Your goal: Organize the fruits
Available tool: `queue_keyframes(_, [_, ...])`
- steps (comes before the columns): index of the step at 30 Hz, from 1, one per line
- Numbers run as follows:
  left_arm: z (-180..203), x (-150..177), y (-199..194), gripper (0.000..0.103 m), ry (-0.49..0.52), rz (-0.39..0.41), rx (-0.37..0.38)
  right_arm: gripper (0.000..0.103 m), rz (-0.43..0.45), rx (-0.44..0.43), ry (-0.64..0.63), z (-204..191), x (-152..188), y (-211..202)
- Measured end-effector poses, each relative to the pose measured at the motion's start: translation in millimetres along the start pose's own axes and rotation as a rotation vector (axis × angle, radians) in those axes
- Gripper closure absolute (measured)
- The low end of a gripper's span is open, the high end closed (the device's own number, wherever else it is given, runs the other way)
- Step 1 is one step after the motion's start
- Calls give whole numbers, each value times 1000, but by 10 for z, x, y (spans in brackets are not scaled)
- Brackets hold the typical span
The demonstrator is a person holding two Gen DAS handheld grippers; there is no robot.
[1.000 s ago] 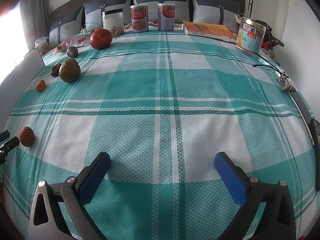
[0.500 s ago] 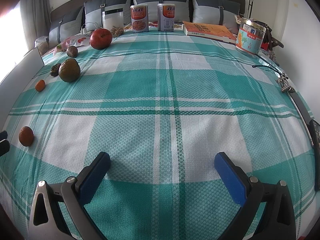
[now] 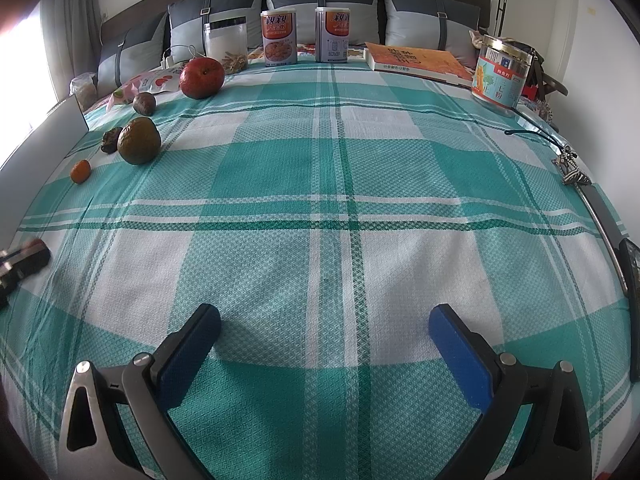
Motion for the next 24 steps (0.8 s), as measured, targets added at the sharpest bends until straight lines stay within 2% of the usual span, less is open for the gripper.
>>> queue_keyframes(3, [-298, -75, 51, 73, -33, 5, -64, 0, 0, 0, 0, 0, 0, 0])
queue_keyframes(6, [-583, -14, 185, 73, -67, -26, -114, 0, 0, 1, 0, -1, 0, -1])
queue_keyframes(7, [-646, 16, 227, 69, -72, -40, -124, 0, 0, 1, 0, 0, 0, 0])
queue_keyframes(8, [-681, 23, 222, 68, -74, -17, -113, 0, 0, 1, 0, 1, -1, 0])
queue_keyframes(9, [-697, 26, 229, 58, -68, -3, -128, 0, 0, 1, 0, 0, 1, -1])
queue_keyframes(12, [-745, 21, 309, 11, -87, -20, -218, 0, 0, 1, 0, 0, 1, -2])
queue_keyframes(13, [-788, 15, 332, 8, -114, -29, -227, 0, 0, 0, 0, 0, 1, -2])
queue_keyframes(15, [-857, 1, 380, 4, -153, -44, -212, 0, 0, 1, 0, 0, 1, -3])
queue_keyframes(24, [-867, 25, 359, 4, -149, -31, -218, 0, -1, 1, 0, 1, 1, -3])
Point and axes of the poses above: each gripper's, at about its wrist camera, not at the fingertips, and y roughly the way its jaws point, z to its right, x to its underside, the point moved 4 cm from there along y, roughly the way its jaws point, and after that the axes turned 7 degrees about -y, right-handed, at the moved point
